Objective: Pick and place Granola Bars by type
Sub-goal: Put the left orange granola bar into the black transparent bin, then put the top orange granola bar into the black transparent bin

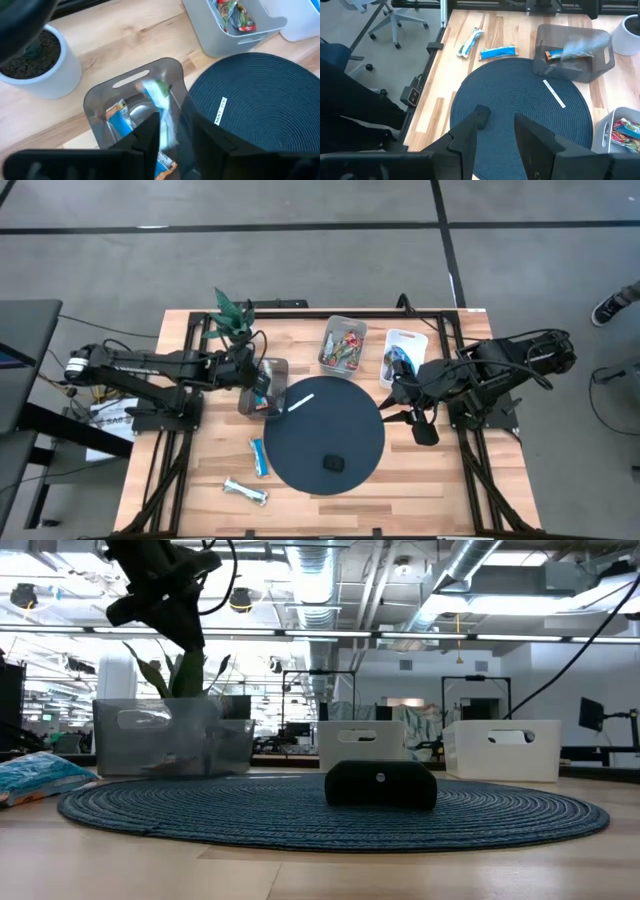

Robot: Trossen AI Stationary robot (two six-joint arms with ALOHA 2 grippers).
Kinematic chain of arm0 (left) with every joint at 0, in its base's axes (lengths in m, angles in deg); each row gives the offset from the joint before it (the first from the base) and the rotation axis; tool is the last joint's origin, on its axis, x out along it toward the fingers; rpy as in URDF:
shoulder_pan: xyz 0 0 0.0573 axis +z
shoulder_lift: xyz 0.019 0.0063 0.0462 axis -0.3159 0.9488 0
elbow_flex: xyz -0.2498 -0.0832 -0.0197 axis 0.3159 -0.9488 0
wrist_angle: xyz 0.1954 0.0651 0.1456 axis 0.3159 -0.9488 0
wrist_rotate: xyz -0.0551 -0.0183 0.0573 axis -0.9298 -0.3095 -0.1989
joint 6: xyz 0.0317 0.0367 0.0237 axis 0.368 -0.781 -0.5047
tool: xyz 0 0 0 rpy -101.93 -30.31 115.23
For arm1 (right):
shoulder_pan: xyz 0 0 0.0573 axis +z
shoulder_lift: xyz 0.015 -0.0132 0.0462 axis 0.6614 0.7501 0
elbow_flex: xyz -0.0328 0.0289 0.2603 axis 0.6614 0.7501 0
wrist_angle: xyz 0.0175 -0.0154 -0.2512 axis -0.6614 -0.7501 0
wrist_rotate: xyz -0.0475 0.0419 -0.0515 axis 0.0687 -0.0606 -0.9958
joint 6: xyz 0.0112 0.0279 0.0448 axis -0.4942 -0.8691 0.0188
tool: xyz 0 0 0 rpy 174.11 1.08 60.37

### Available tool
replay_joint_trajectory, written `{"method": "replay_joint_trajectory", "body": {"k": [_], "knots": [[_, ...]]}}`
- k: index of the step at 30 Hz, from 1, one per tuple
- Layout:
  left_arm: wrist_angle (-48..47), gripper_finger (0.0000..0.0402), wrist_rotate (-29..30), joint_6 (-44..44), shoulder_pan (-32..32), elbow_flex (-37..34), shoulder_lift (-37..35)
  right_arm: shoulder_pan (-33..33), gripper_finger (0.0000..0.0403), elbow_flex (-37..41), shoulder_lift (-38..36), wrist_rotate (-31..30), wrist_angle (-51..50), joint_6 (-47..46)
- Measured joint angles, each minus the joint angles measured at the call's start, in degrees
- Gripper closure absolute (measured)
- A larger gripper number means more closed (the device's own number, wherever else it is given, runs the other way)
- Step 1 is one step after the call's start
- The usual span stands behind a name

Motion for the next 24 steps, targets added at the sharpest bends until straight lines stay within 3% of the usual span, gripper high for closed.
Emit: {"method": "replay_joint_trajectory", "body": {"k": [5,11,17,24], "knots": [[0.29,0.0260,-0.80,-0.22,0.99,0.00,0.00,0.00,0.0281,0.00,0.00,0.00,-0.05,0.00],[1.59,0.0242,-4.57,-3.65,-1.07,0.84,0.02,0.00,0.0281,-0.01,0.00,0.02,-0.56,-0.02],[3.15,0.0241,-16.45,-9.62,-7.64,5.94,0.02,0.00,0.0281,-0.02,0.00,0.04,-2.11,-0.04],[2.86,0.0241,-24.19,-11.94,-18.75,8.59,0.03,0.00,0.0281,0.00,0.00,0.04,-2.75,-0.04]]}}
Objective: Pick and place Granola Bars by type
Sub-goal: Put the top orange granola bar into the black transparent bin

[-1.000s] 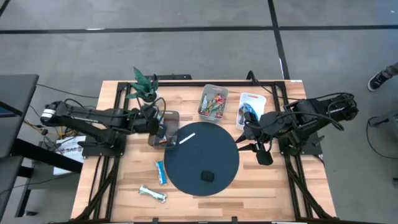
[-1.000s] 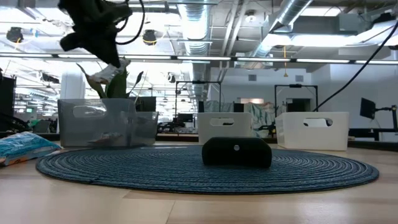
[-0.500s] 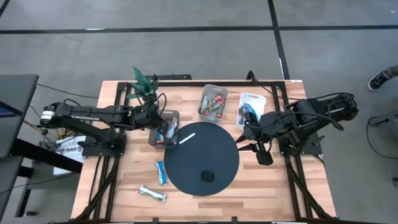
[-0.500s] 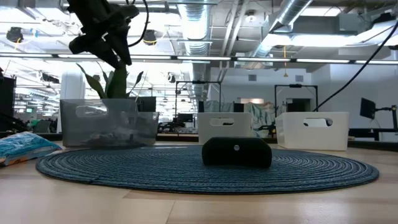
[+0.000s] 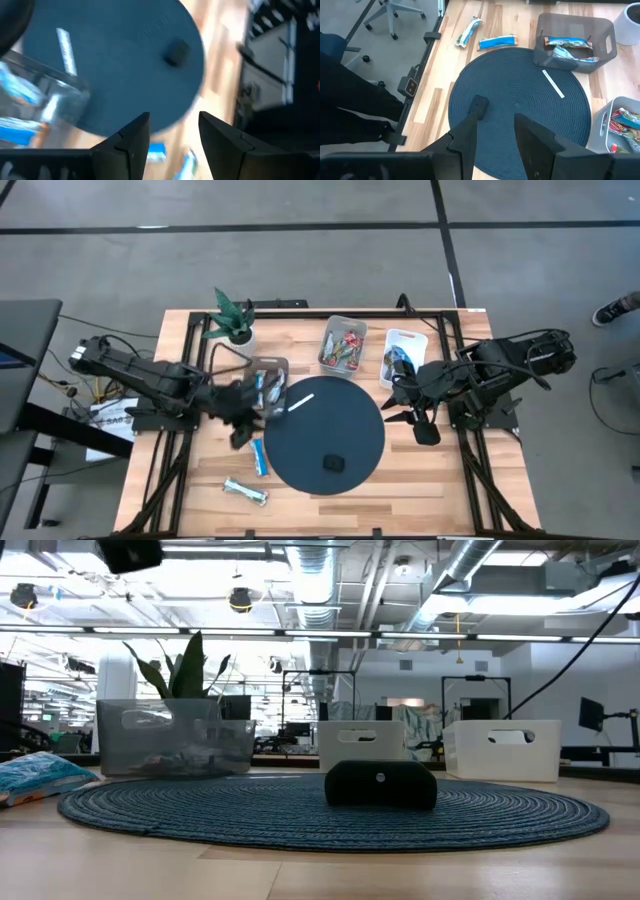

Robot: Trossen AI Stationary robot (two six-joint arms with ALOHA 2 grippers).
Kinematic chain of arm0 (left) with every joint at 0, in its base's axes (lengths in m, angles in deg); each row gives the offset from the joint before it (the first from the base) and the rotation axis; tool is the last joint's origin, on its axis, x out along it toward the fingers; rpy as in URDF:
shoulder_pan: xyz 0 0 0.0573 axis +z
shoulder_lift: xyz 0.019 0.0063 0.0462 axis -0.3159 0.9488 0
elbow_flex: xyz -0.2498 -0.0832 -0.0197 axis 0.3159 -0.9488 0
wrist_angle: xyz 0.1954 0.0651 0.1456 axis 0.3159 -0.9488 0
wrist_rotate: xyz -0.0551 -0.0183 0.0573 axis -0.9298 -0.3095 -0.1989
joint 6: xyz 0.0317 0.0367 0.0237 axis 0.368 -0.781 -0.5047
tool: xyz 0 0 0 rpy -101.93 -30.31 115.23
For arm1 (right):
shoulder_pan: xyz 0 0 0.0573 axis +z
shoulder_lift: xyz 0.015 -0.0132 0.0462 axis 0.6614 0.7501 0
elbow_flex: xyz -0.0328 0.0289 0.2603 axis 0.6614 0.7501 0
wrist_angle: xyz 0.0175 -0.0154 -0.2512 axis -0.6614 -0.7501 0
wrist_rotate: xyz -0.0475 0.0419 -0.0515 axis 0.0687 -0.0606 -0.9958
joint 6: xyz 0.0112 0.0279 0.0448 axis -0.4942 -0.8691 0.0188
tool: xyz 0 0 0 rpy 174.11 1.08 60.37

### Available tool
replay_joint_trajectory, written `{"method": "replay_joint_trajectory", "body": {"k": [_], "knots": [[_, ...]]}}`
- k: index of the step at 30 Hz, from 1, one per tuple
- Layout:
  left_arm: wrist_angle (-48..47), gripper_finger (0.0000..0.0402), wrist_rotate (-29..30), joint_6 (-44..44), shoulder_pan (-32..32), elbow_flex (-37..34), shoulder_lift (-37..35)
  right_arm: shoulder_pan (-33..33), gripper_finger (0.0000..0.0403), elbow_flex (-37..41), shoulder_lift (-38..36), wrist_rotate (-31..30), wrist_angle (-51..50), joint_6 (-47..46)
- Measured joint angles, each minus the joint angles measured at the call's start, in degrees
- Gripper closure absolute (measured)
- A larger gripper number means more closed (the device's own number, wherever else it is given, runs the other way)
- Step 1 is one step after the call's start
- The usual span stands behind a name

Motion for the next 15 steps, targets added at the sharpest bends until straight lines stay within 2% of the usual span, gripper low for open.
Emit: {"method": "replay_joint_trajectory", "body": {"k": [4,6,12,15], "knots": [[-0.20,0.0241,-1.41,1.09,-5.43,0.00,1.29,0.00,0.0281,-0.02,0.00,0.00,-0.01,0.00],[-1.15,0.0241,-0.97,5.05,-7.34,0.00,2.61,0.00,0.0281,-0.01,0.00,0.00,0.01,0.00],[-6.02,0.0241,0.24,37.47,-7.85,-0.02,9.65,0.00,0.0281,0.00,0.02,-0.01,0.03,-1.44],[-6.20,0.0241,-1.11,45.24,-8.46,-0.02,13.93,0.00,0.0281,0.00,0.02,-0.02,0.03,-1.46]]}}
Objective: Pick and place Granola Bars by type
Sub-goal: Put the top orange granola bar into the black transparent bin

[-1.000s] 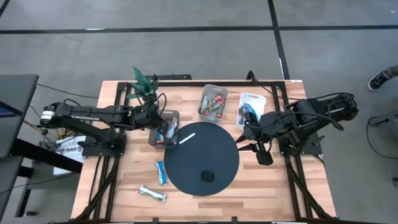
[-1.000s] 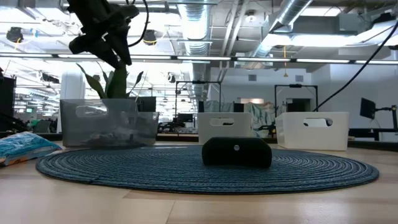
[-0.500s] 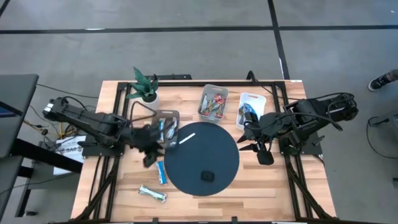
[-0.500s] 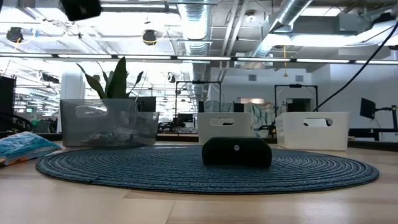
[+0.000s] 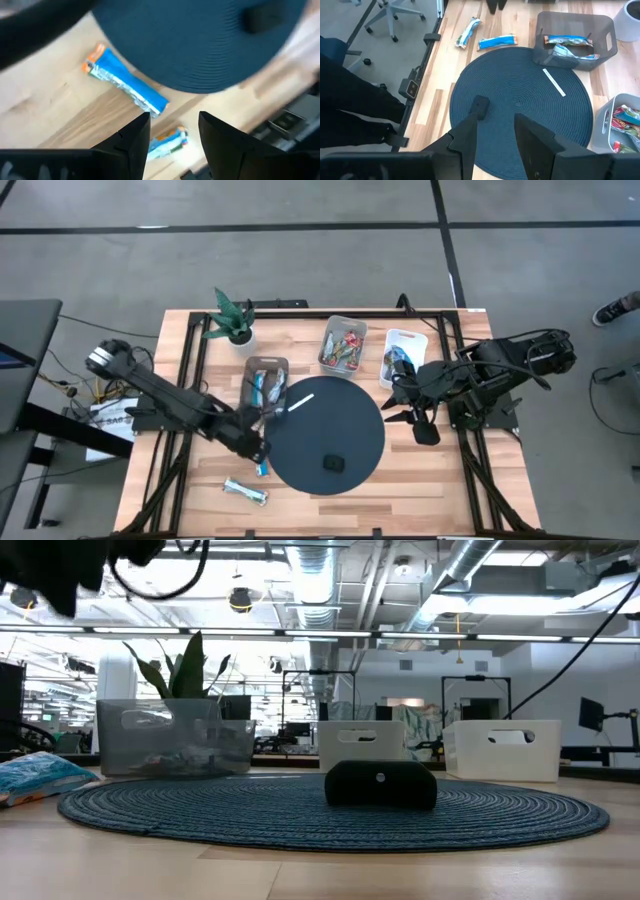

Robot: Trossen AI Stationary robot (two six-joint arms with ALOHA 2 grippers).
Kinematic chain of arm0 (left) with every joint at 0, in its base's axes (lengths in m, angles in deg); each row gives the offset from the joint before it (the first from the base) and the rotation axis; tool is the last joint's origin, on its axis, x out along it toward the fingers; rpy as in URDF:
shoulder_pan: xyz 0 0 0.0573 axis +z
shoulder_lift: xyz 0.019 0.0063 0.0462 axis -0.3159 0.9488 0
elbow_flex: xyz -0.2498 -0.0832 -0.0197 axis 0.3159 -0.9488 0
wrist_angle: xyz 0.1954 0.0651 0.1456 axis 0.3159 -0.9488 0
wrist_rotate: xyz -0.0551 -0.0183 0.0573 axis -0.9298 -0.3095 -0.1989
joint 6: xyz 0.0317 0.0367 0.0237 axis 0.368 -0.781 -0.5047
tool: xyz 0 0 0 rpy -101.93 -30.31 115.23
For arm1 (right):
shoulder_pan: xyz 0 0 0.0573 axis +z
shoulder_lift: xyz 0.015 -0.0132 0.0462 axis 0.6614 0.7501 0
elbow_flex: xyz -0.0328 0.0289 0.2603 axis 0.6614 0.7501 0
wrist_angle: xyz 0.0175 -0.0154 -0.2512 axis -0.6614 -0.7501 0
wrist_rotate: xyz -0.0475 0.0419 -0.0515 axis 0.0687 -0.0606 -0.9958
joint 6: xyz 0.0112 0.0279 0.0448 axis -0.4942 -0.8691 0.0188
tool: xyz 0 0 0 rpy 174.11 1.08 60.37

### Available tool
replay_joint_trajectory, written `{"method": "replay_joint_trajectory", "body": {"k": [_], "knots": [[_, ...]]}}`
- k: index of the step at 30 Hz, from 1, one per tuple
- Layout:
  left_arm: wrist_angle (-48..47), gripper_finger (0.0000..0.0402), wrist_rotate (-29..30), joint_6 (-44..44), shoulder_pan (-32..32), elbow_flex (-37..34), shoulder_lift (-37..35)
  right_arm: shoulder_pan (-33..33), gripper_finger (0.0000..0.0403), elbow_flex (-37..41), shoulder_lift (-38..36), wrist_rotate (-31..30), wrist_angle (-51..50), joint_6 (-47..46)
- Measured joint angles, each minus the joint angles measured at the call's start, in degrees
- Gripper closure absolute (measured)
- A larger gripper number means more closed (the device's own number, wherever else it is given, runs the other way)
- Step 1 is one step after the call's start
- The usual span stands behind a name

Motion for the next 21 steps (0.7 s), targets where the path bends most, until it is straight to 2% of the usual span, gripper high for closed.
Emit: {"method": "replay_joint_trajectory", "body": {"k": [11,21], "knots": [[-0.38,0.0241,-3.93,9.56,-0.35,0.00,14.62,0.00,0.0281,-0.02,0.00,0.00,0.02,0.31],[-0.35,0.0225,-2.08,15.22,-0.33,-0.54,20.36,0.00,0.0281,-0.01,0.00,0.01,0.02,0.51]]}}
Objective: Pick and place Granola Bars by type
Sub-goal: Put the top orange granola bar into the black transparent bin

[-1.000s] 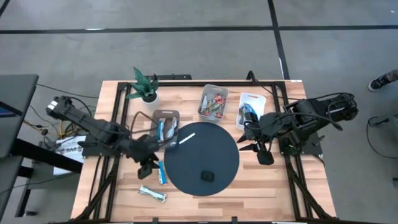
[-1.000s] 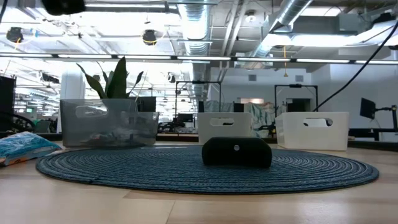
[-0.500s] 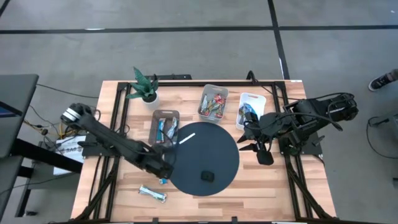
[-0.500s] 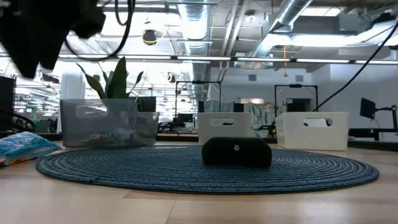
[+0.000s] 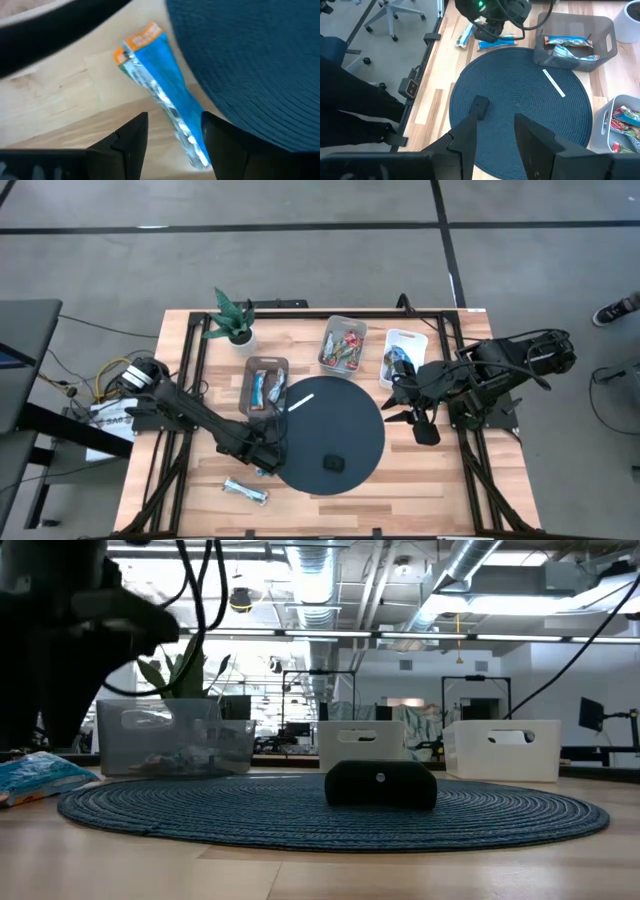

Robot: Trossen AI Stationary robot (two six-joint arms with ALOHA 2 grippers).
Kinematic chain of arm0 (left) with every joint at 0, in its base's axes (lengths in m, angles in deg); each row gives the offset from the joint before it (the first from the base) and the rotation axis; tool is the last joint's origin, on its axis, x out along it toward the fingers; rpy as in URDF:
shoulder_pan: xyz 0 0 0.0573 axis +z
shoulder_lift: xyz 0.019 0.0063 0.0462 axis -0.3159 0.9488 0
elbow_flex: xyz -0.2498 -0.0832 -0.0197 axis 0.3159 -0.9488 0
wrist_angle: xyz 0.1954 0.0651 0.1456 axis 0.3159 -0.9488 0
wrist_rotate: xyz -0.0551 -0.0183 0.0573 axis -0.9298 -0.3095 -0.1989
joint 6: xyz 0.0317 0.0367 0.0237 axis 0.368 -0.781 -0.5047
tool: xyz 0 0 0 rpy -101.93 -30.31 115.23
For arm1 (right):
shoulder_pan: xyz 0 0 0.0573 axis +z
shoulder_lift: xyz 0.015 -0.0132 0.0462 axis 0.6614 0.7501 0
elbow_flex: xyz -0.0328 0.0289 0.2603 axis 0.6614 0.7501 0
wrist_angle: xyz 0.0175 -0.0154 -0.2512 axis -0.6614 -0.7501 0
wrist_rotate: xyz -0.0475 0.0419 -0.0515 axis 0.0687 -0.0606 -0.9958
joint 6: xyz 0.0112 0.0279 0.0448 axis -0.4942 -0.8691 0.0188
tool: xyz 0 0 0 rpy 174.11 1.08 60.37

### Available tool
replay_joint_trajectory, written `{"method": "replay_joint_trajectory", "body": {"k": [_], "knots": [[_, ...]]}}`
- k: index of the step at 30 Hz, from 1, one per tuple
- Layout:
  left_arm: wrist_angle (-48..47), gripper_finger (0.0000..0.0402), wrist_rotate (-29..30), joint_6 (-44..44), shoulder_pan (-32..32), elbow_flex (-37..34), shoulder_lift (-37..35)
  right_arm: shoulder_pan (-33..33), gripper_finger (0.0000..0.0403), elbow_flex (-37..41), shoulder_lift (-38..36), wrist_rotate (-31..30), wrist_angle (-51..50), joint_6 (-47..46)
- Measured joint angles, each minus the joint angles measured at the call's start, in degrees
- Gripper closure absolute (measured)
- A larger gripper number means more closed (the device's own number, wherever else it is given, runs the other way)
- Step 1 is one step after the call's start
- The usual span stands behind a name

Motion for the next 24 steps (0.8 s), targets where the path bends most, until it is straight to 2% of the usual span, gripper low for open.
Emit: {"method": "replay_joint_trajectory", "body": {"k": [9,14,18,24], "knots": [[5.34,0.0195,0.30,2.61,0.09,-3.50,0.57,0.00,0.0281,0.01,0.00,0.01,0.00,0.06],[7.29,0.0199,2.31,2.63,0.09,-4.27,0.57,0.00,0.0281,0.00,0.00,0.01,0.01,0.12],[7.46,0.0243,3.13,2.33,0.09,-4.27,0.57,0.00,0.0281,0.01,0.00,0.01,0.00,0.12],[7.47,0.0372,3.88,0.32,0.09,-4.16,0.33,0.01,0.0281,-0.01,0.00,0.01,0.00,0.12]]}}
